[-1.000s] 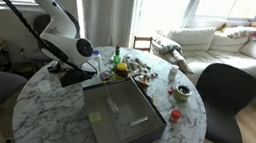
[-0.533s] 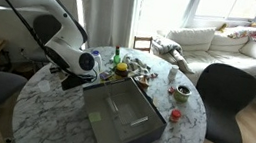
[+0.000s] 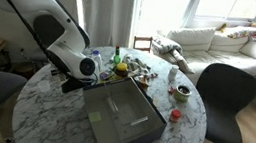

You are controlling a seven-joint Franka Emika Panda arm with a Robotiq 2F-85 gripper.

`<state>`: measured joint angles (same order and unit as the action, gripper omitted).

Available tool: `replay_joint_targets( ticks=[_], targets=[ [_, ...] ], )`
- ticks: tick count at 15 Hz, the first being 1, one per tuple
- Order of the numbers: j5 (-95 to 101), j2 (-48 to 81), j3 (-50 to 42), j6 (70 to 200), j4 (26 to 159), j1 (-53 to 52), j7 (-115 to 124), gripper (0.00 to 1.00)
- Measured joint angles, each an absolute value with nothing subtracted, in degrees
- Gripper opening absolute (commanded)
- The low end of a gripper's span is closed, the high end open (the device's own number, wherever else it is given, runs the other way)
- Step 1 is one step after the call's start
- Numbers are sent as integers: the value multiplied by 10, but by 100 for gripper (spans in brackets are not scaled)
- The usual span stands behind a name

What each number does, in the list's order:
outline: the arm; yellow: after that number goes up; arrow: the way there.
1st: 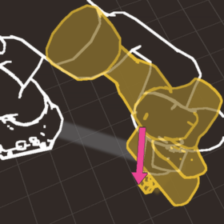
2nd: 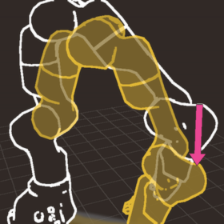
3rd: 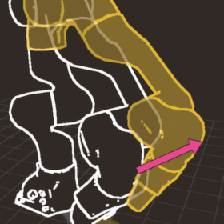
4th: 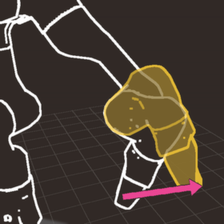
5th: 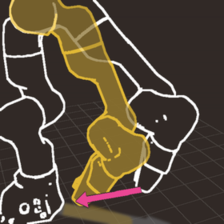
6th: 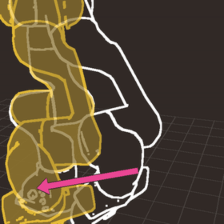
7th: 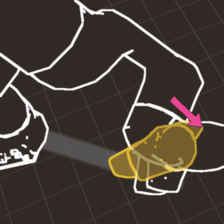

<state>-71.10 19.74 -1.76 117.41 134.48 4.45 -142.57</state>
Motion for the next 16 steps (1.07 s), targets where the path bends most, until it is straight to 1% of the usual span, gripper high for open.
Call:
replay_joint_targets(
  ticks=[4,5,12,16],
  targets=[
    [-711,197,-18,1174,1344,44,-1426,31],
    [-711,197,-18,1174,1344,44,-1426,8],
    [-709,203,-28,1162,1344,49,-1421,8],
    [-709,217,-36,1124,1334,60,-1422,8]
  ],
)
